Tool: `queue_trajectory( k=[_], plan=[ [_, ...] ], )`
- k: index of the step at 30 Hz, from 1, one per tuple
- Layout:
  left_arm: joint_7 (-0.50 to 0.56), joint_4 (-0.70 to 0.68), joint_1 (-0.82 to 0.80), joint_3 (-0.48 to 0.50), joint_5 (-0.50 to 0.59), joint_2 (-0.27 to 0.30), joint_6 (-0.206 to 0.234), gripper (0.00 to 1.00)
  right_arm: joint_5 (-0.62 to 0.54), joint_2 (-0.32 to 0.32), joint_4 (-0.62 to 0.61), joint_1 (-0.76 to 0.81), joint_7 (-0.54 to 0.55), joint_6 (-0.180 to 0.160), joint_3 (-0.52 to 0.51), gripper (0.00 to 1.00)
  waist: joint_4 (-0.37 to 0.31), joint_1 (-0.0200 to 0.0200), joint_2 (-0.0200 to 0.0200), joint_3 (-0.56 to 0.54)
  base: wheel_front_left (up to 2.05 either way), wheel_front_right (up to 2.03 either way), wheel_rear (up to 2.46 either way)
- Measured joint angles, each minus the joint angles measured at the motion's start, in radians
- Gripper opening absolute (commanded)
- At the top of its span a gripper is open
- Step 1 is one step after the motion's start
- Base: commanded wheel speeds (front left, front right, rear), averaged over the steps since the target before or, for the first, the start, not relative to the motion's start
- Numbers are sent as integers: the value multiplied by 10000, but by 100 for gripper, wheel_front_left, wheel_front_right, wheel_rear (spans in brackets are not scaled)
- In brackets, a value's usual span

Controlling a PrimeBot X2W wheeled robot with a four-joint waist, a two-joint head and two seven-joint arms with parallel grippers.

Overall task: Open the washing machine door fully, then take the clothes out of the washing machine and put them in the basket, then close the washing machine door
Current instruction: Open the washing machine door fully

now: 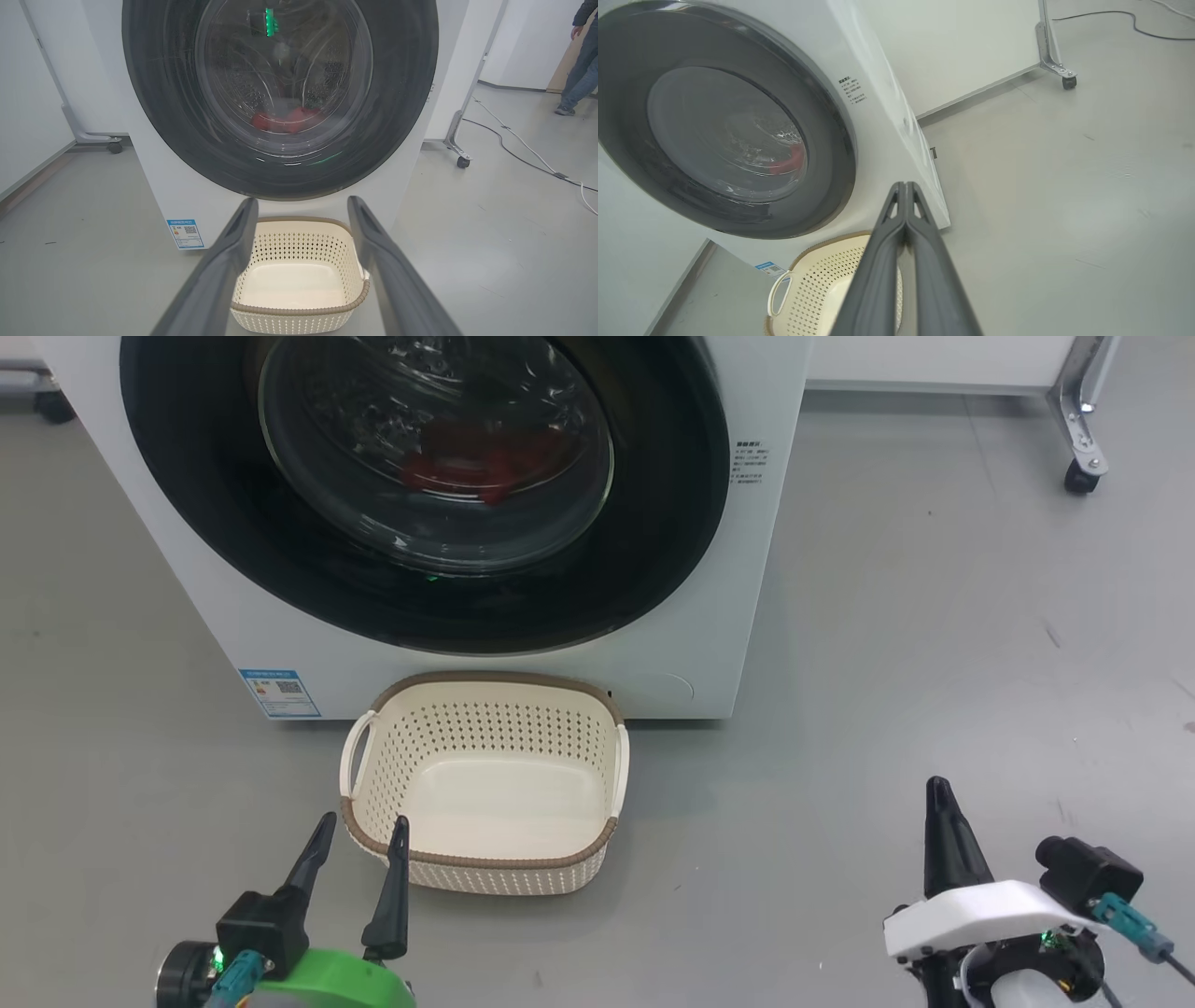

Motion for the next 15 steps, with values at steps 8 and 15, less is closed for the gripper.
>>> queue_trajectory(
  k=[8, 15],
  plan=[
    [-2, -259, -442, -2, 73, -2, -13, 100, 2729, 148, -138, -821, 650, 750, -968, 0, 119, 0, 0, 675, 0, 0, 0],
    [-2, -439, -884, -75, 155, -38, -105, 100, 5133, 132, -59, -1871, 1630, 909, -1841, 0, 321, 0, 0, 1303, 0, 0, 0]
  ],
)
